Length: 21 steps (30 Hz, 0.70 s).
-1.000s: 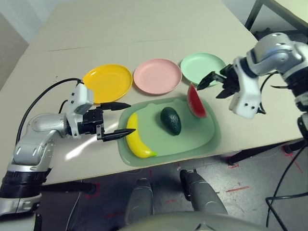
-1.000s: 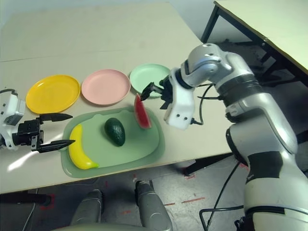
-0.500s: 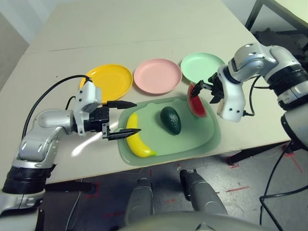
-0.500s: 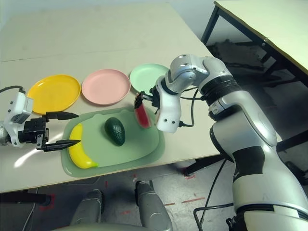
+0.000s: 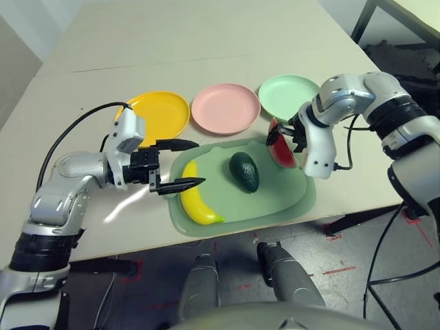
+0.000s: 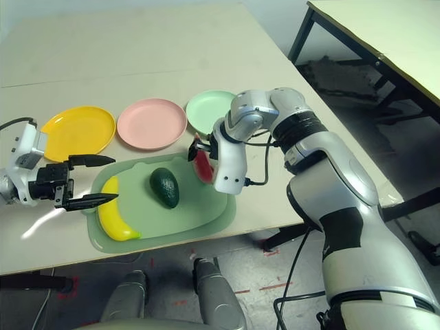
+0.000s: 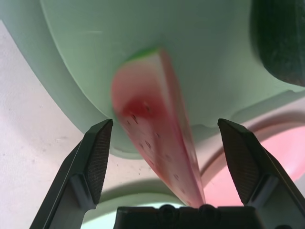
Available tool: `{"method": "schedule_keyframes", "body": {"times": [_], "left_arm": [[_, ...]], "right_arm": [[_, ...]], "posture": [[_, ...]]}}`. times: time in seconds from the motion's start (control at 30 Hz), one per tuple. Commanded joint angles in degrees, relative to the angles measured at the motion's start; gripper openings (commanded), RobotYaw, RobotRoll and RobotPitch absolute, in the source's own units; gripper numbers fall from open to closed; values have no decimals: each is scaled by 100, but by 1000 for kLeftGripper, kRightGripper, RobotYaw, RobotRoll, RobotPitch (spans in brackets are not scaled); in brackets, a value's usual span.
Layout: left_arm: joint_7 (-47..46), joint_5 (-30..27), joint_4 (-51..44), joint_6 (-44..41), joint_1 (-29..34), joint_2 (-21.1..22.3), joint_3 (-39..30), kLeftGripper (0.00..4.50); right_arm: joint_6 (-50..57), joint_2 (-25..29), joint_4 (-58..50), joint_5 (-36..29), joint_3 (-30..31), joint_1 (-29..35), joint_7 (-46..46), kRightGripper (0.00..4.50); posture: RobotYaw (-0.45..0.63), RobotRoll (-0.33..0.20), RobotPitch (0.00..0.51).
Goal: Place the fruits into color-matched plates.
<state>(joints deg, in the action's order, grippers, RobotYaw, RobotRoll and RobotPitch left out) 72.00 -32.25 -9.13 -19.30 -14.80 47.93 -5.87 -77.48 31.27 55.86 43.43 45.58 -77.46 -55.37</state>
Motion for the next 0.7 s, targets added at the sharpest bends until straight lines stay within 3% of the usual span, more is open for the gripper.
{"method": "schedule_keyframes", "body": {"times": [0.03,0.27,0.5,0.7], "left_arm": [[4,42,-150,-12,135,13,62,4500],[-14,83,-178,5,193,30,55,4500],[7,166,-107,68,160,31,81,4500],[-10,179,147,159,48,-25,21,4500]], "right_arm": [[16,-46,102,301,164,13,229,4461],[178,-147,326,688,254,-57,618,4461],[144,-137,499,561,236,-49,496,2126],[-7,2,465,268,247,58,182,2083]], "posture": [[20,0,197],[25,0,195],[18,0,192],[10,0,185]]}}
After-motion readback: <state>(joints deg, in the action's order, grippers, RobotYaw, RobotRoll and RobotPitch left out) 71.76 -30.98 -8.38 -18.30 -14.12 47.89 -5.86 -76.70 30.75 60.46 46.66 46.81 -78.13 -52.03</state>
